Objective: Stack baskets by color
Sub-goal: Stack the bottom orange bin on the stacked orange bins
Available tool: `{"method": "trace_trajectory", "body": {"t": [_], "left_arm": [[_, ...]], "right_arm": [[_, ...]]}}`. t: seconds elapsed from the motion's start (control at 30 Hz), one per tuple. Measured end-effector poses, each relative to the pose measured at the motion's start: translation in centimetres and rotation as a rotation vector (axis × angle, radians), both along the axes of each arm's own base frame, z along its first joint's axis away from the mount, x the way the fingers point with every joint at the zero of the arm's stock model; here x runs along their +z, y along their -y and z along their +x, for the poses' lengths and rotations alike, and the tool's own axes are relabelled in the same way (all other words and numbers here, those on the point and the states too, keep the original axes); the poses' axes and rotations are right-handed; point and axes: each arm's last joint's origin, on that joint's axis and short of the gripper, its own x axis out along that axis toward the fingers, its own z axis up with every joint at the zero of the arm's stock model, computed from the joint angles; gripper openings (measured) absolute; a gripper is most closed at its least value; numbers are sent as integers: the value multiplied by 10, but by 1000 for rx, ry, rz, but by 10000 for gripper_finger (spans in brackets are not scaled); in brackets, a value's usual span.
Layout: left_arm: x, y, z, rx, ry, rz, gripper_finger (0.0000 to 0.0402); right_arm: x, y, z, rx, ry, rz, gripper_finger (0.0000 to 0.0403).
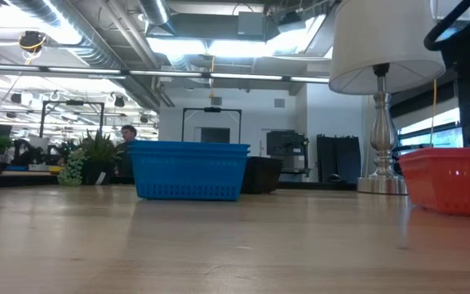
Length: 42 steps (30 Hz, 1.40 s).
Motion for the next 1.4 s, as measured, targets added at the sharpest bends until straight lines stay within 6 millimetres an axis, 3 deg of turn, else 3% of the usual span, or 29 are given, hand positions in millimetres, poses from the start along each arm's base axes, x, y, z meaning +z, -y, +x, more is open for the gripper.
{"method": "trace_trajectory", "body": {"t": [0.17, 0.3, 0.53, 0.77, 1.0, 1.2, 1.4], "left_arm": [[0, 0, 0, 0, 0, 0, 105], [0, 0, 0, 0, -2, 2, 104], [0, 0, 0, -3, -8, 9, 103], [-1, 0, -1, -3, -16, 14, 104], [-2, -1, -1, 0, -29, 20, 105], [-2, -9, 3, 39, -3, -22, 103], [-3, -20, 9, 45, -12, -48, 104]], "right_arm": [[15, -6, 8, -5, 5, 73, 12], [38, -12, 15, 30, 12, 80, 7], [102, -7, 19, 209, 17, -91, 4], [150, 9, 26, 635, 219, -330, 2], [154, 43, 38, 942, 252, -441, 2], [154, 71, 48, 1049, 269, -475, 2], [140, 77, 47, 1150, 265, -383, 2]]}}
